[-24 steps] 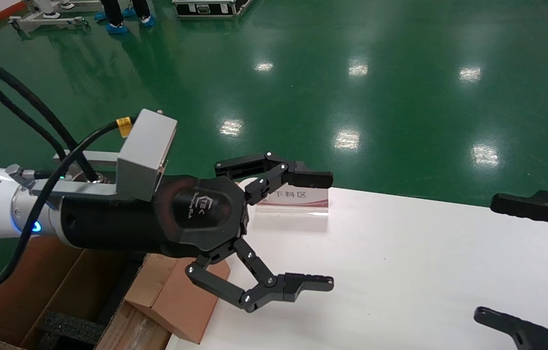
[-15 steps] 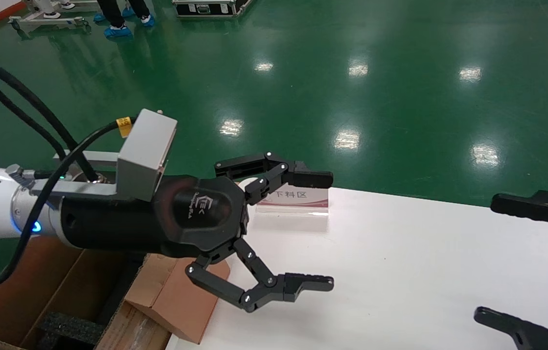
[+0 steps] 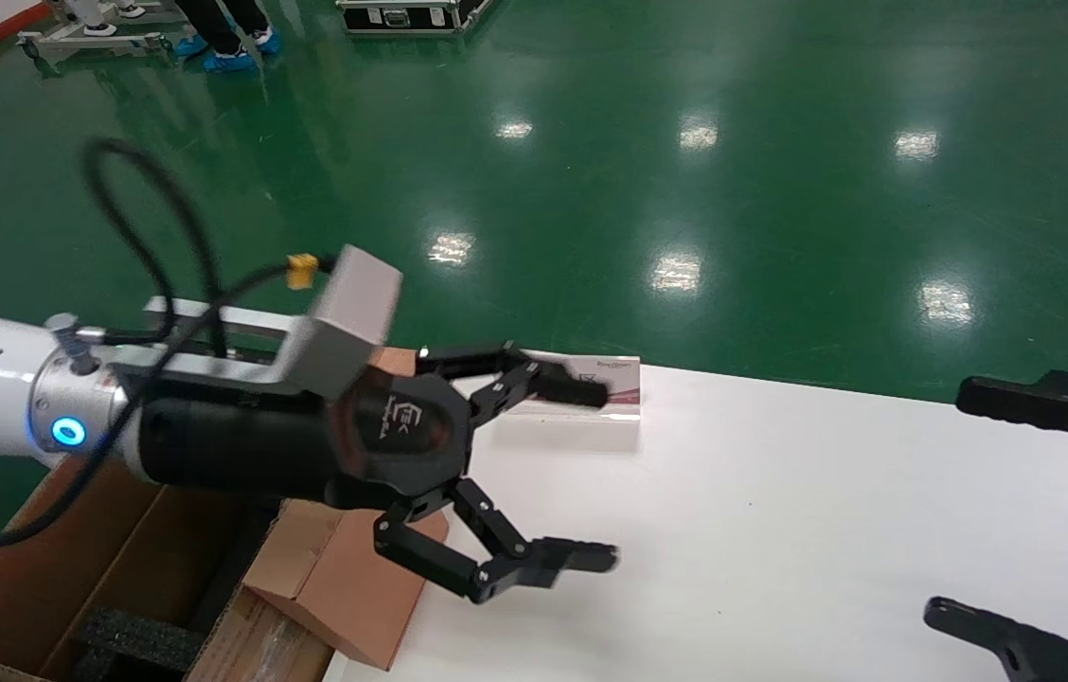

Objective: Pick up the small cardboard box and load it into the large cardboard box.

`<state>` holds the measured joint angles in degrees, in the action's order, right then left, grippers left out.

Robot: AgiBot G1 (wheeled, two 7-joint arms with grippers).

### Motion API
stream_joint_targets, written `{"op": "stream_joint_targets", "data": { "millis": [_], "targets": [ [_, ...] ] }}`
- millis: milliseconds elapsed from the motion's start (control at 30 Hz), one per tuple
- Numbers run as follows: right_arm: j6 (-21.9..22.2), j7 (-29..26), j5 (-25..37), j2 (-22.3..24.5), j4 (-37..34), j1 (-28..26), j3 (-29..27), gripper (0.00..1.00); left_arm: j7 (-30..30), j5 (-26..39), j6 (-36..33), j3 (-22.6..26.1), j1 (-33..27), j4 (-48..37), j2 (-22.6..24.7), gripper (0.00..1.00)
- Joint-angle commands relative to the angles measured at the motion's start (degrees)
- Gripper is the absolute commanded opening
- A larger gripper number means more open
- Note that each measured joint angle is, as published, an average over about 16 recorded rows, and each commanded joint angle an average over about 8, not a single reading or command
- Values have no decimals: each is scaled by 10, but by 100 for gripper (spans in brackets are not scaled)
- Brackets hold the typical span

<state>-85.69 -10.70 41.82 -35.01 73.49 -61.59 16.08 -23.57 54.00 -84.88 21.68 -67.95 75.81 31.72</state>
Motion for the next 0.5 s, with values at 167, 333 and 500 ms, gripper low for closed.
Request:
{"op": "stream_joint_targets", "data": {
  "millis": [167, 333, 500],
  "targets": [
    [0, 0, 0, 0, 0, 0, 0, 100, -133, 117, -16, 60, -80, 11, -6, 100],
    [0, 0, 0, 0, 0, 0, 0, 100, -250, 233, -48, 133, -174, 14, 15, 100],
    [0, 0, 0, 0, 0, 0, 1, 100, -342, 316, -59, 223, -260, 16, 36, 100]
  ]
}}
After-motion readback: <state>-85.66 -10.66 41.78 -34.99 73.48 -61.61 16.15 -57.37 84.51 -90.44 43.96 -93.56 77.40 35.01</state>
